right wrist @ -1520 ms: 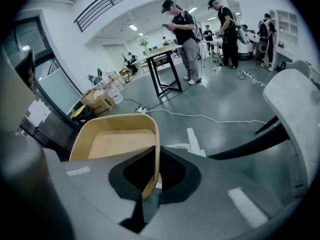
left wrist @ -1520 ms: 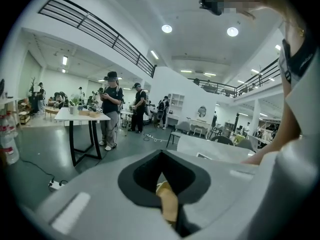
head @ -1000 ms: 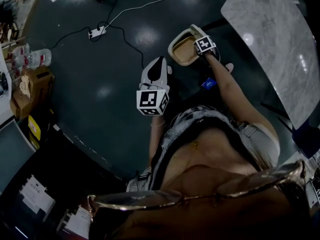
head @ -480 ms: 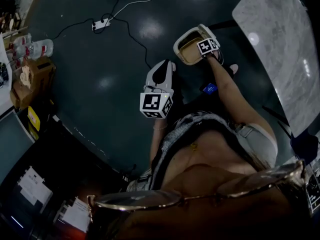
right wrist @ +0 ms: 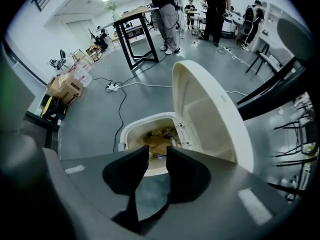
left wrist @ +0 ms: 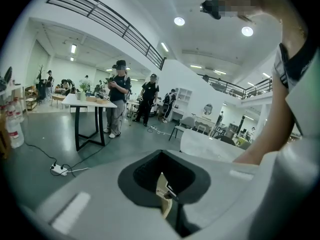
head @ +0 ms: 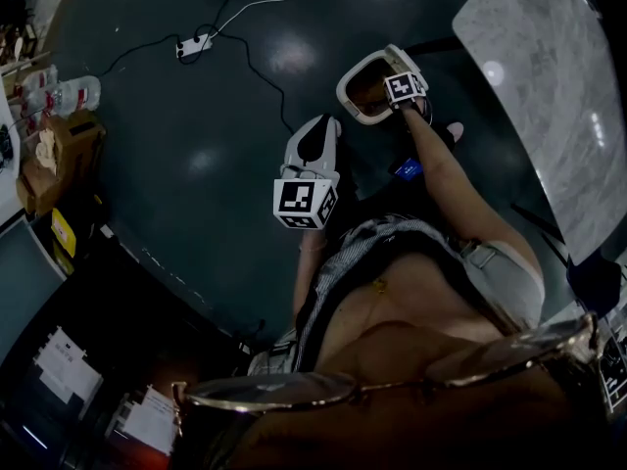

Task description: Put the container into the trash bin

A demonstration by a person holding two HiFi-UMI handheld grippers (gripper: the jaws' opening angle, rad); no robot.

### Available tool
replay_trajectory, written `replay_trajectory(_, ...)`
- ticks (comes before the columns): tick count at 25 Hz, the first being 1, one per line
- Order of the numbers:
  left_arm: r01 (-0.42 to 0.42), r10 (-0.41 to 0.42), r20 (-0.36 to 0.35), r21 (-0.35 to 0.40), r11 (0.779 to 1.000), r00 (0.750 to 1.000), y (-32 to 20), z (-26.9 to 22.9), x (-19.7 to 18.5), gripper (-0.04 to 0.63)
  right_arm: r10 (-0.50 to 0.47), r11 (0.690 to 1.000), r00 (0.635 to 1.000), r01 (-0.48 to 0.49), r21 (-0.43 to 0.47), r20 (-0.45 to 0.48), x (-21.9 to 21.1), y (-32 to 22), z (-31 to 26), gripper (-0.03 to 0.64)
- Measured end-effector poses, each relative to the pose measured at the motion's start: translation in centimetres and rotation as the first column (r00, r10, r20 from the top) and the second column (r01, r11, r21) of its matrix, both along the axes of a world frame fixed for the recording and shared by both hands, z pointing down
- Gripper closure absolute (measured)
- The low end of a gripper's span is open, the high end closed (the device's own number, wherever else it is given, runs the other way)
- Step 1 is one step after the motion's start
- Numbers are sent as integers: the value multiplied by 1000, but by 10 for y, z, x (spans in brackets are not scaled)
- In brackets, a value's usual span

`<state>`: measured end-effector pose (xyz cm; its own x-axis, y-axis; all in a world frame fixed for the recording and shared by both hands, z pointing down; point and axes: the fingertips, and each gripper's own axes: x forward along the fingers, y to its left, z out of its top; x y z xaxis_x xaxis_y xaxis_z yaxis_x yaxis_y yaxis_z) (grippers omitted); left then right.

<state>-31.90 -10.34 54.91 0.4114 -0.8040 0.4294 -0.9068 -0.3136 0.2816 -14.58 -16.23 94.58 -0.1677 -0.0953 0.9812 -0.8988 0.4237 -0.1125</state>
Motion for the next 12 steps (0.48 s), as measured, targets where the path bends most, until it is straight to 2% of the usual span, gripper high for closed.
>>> replay_trajectory(4,-4,4,3,-3,1000,1000,1,1,0,595,-15,1000,1000,15,-6,-11,1,1,-1,479)
replay_trajectory(9,-9,9,14,0,1000,1000,3,1,1,594,-23,999,999,24,-22,24,-3,6,0,477)
replay_trajectory(10,-11,11,16,1,1000,1000,3,1,1,595,-29,999,999,29,-22,26,-4,7,-1,494)
replay_trajectory(12,-14,14,19,2,1000,1000,4,1,0,595,-52,999,998,53,-11,38,-7,7,-5,569)
